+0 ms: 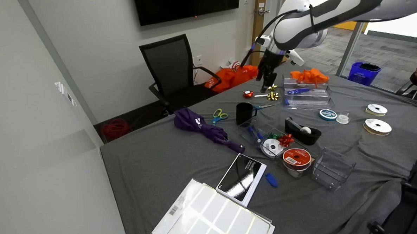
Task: Pick up the black cup and move it southwards
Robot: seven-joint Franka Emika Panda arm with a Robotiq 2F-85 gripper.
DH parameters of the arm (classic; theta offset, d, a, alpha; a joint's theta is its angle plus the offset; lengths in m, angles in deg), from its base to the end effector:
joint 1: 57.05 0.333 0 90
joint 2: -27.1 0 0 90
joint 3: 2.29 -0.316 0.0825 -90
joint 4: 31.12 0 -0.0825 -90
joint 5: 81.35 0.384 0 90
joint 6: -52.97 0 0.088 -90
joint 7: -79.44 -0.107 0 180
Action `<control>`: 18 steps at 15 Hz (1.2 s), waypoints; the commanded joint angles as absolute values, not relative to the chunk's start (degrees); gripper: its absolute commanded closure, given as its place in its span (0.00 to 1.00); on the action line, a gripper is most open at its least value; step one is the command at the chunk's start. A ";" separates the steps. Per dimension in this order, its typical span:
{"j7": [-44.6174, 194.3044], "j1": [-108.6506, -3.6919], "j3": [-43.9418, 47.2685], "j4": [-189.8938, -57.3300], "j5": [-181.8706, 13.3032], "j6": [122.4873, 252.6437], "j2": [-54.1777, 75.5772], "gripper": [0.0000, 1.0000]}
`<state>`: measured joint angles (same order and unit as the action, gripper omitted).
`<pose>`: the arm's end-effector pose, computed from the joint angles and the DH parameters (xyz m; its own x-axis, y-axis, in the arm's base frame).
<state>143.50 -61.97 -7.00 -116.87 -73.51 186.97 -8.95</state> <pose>0.7311 -0.0115 0.3231 0.5065 0.8293 0.2359 0.8339 -0.5407 0.1105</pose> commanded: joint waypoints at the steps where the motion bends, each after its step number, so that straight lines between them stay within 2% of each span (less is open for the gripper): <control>1: 148.60 -64.36 -9.74 -110.15 -74.27 185.95 -15.40 0.00; 18: 158.87 -64.62 -10.98 -98.33 -77.86 183.14 -30.02 0.00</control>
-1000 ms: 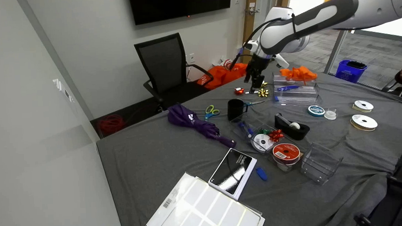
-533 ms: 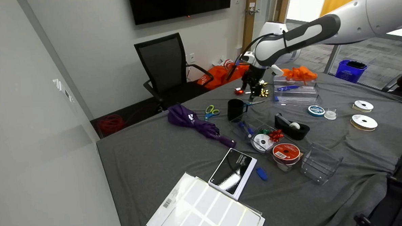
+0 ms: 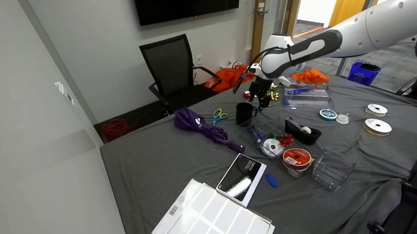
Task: Pick up the black cup and move it southwards
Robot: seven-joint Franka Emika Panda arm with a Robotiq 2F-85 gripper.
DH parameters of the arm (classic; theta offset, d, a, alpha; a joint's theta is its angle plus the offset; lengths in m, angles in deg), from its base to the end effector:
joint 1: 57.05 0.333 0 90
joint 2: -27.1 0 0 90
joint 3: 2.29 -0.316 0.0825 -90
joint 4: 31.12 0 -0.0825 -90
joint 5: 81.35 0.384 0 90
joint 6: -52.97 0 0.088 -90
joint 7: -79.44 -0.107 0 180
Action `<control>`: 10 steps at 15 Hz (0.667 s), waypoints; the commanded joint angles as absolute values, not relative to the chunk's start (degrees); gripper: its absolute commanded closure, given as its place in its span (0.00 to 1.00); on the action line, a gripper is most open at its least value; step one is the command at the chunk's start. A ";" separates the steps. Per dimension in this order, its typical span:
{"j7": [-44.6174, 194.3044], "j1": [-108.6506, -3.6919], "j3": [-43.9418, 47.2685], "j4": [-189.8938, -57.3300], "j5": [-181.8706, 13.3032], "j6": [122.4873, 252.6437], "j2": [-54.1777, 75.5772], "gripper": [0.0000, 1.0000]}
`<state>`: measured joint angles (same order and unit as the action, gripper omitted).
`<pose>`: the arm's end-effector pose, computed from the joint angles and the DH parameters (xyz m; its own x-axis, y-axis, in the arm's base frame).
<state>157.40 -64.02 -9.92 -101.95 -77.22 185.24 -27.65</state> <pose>0.7664 -0.0181 0.1999 0.2896 0.9388 0.1865 0.9484 -0.3077 0.0761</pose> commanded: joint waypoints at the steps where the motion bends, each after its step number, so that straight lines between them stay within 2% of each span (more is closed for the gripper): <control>1: 158.74 -64.56 -10.99 -97.74 -77.91 183.05 -30.56 0.00; 3: 158.50 -64.51 -11.11 -96.19 -77.83 182.65 -31.65 0.00; 4: 158.45 -64.47 -11.13 -95.50 -77.83 182.47 -32.15 0.25; 5: 158.37 -64.43 -11.13 -94.77 -77.82 182.38 -32.63 0.26; 10: 158.03 -64.17 -10.94 -91.88 -77.95 181.43 -34.58 0.62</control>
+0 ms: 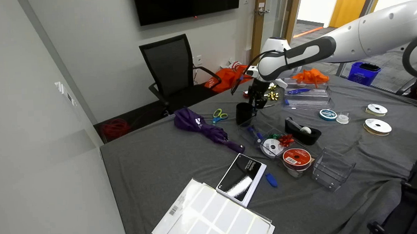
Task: Pick up the black cup and move it southwards
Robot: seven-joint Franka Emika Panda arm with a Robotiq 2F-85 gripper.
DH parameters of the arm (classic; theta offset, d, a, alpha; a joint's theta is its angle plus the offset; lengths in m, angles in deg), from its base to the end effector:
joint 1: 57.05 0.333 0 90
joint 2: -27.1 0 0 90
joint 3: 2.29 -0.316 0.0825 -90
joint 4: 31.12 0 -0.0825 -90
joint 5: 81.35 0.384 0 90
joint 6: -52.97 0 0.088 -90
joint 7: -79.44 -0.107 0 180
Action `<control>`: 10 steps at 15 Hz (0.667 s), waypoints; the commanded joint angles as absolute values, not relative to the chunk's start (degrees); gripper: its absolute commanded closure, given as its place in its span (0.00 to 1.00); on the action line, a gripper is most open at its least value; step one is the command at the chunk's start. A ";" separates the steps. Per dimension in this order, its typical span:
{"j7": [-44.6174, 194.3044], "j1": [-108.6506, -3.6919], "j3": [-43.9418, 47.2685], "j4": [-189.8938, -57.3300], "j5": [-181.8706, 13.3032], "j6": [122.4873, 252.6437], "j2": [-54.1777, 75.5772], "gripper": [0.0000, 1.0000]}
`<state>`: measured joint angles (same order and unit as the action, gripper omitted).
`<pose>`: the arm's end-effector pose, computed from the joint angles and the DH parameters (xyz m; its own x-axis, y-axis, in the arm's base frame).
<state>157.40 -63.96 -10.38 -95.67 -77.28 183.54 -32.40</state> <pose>0.7788 -0.0179 0.1841 0.2914 0.9358 0.1985 0.9481 -0.3101 0.0702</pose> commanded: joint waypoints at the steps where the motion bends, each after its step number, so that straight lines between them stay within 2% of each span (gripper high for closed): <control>1: 158.00 -64.10 -10.82 -91.50 -78.06 181.18 -34.84 0.69; 3: 157.91 -63.84 -10.49 -91.04 -78.57 181.41 -35.42 0.82; 4: 157.91 -63.73 -10.35 -91.15 -78.92 181.80 -35.63 0.63; 7: 157.71 -63.38 -9.96 -90.83 -80.11 182.41 -36.46 0.52; 8: 157.71 -63.31 -9.92 -90.59 -80.43 182.50 -36.82 0.78; 10: 157.57 -63.23 -9.90 -90.31 -80.98 182.04 -37.22 0.80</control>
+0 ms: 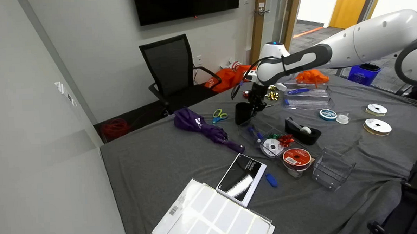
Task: Pick up the black cup and move it southwards
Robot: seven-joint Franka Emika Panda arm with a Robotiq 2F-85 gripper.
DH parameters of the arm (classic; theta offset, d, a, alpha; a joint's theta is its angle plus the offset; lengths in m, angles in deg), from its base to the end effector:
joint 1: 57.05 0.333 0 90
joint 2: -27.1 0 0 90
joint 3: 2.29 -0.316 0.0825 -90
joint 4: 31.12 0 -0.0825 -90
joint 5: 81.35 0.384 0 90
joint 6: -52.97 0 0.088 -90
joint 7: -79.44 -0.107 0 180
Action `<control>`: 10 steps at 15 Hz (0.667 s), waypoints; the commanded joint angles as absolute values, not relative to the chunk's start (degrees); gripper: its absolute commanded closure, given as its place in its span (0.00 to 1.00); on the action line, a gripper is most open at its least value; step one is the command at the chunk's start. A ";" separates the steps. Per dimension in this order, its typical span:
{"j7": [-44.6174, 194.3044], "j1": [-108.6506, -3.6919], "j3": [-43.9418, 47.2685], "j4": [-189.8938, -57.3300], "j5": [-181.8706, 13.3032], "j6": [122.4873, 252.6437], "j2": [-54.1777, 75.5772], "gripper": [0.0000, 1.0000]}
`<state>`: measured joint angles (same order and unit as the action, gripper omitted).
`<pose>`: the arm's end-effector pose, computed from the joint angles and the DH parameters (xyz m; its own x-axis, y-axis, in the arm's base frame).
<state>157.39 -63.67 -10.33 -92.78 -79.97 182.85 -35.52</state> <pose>0.7811 -0.0178 0.1636 0.2693 0.9494 0.1614 0.9569 -0.2827 0.0665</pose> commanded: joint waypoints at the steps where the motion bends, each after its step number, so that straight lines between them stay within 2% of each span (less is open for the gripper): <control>1: 157.52 -63.22 -9.98 -90.22 -81.06 182.07 -37.39 0.88; 3: 157.48 -63.32 -10.18 -89.77 -80.97 181.70 -37.71 0.99; 5: 157.28 -63.46 -10.29 -90.04 -80.77 181.53 -37.20 0.95; 10: 159.78 -65.93 -12.35 -95.99 -79.08 182.94 -31.64 0.95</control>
<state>157.23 -63.73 -10.48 -91.79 -80.30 182.79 -36.21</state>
